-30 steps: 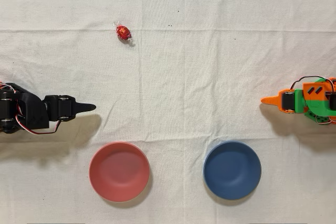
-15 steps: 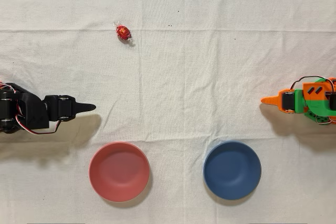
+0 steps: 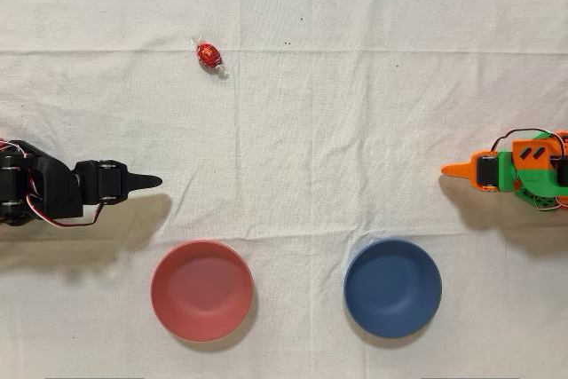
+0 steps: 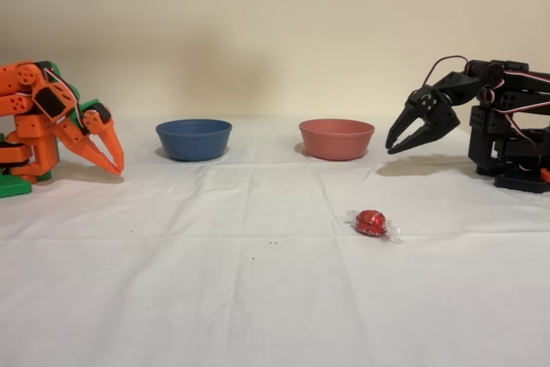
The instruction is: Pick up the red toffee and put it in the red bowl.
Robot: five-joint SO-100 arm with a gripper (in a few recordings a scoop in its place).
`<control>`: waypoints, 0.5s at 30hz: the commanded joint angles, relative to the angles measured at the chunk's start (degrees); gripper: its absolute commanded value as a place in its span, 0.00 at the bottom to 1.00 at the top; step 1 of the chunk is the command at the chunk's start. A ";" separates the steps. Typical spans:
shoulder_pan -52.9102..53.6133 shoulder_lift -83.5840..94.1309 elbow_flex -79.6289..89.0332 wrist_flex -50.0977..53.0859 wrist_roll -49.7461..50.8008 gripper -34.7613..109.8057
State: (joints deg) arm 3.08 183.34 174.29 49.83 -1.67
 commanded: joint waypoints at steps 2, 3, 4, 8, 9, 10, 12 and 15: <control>0.88 0.97 1.23 -0.62 -1.23 0.24; 0.97 0.97 0.88 -0.44 -1.67 0.24; 1.14 0.97 0.09 0.26 -2.11 0.24; 1.41 0.97 -6.24 5.19 -3.16 0.24; 1.41 0.97 -8.17 6.42 -3.43 0.24; 1.41 0.97 -10.20 7.91 -3.78 0.24; 1.05 -1.41 -13.97 10.46 -4.13 0.24; 1.32 -10.02 -21.09 12.13 -4.57 0.24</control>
State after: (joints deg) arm 3.78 180.18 163.12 59.41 -4.92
